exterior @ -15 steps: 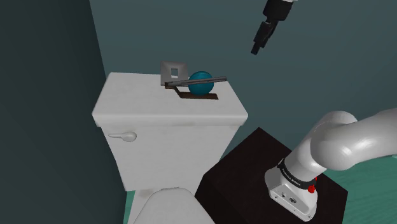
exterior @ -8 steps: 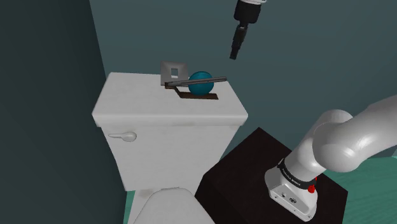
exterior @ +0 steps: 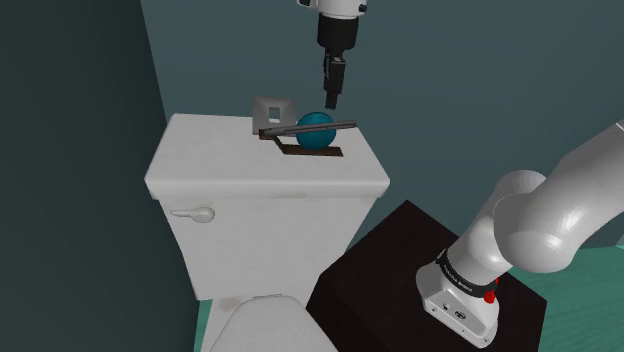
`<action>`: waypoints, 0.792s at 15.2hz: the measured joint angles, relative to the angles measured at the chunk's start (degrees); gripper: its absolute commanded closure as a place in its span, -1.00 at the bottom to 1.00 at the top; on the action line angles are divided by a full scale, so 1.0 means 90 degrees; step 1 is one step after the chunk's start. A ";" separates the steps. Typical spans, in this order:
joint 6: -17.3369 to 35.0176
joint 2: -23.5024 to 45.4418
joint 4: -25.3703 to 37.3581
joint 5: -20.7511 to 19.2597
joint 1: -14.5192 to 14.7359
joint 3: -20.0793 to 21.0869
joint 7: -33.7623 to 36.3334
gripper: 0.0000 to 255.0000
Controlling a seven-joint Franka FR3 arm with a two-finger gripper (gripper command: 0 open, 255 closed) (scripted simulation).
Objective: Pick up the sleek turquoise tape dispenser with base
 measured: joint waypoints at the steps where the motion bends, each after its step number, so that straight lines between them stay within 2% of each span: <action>1: 0.0041 0.0159 0.0056 -0.0006 0.0078 0.0075 -0.0096 -1.00; 4: 0.0026 0.0494 0.0233 -0.0024 0.0286 0.0279 -0.0340 -1.00; 12: 0.0594 0.0643 -0.0231 -0.0042 0.0334 0.0329 -0.0361 -1.00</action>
